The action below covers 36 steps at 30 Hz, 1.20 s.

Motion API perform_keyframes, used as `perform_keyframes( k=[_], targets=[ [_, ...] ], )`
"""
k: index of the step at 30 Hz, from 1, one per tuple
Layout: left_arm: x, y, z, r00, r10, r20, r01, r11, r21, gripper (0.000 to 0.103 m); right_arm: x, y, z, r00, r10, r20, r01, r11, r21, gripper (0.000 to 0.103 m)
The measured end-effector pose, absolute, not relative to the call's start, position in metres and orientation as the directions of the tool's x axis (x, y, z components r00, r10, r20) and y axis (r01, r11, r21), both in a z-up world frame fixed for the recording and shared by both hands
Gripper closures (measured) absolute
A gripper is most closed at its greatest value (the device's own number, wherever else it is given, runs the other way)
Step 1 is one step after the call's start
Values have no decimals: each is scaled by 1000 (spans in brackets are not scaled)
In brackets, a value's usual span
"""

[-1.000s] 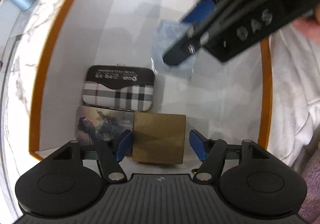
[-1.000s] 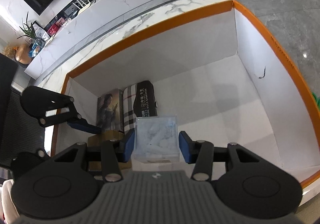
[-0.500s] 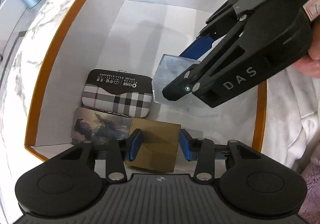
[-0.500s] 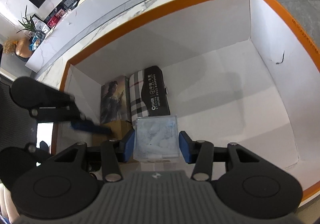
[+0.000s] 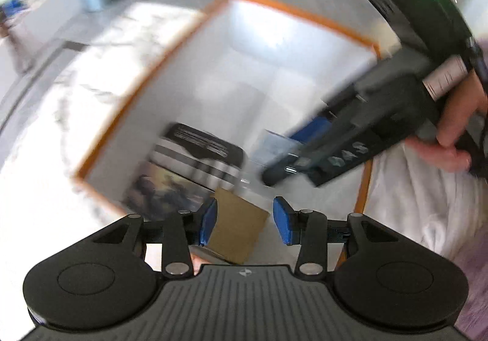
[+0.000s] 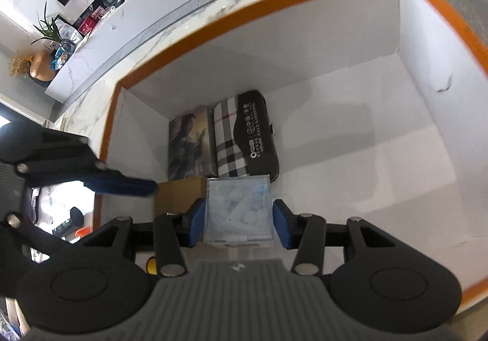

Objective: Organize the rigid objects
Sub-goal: 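Place the clear plastic box in the orange box with the right tool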

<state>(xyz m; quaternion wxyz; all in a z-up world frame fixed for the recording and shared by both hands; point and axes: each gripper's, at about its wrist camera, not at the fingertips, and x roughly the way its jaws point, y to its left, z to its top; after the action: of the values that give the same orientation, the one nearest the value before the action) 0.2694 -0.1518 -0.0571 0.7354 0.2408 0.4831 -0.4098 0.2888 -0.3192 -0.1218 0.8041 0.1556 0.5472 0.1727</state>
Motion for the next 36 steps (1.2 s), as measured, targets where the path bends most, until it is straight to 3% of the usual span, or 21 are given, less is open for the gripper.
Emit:
perform_keyframes(
  k=[6, 14, 36],
  targets=[
    [258, -105, -25, 402, -399, -824, 582, 806, -107, 52, 278, -326, -109, 252, 460, -852, -134, 888, 440, 54],
    [237, -75, -38, 435, -383, -815, 331, 910, -250, 53, 272, -290, -113, 154, 492, -857, -206, 864, 459, 54],
    [226, -34, -58, 423, -398, -814, 231, 916, -328, 53, 279, -261, -136, 75, 477, -876, -158, 873, 462, 52]
  ],
)
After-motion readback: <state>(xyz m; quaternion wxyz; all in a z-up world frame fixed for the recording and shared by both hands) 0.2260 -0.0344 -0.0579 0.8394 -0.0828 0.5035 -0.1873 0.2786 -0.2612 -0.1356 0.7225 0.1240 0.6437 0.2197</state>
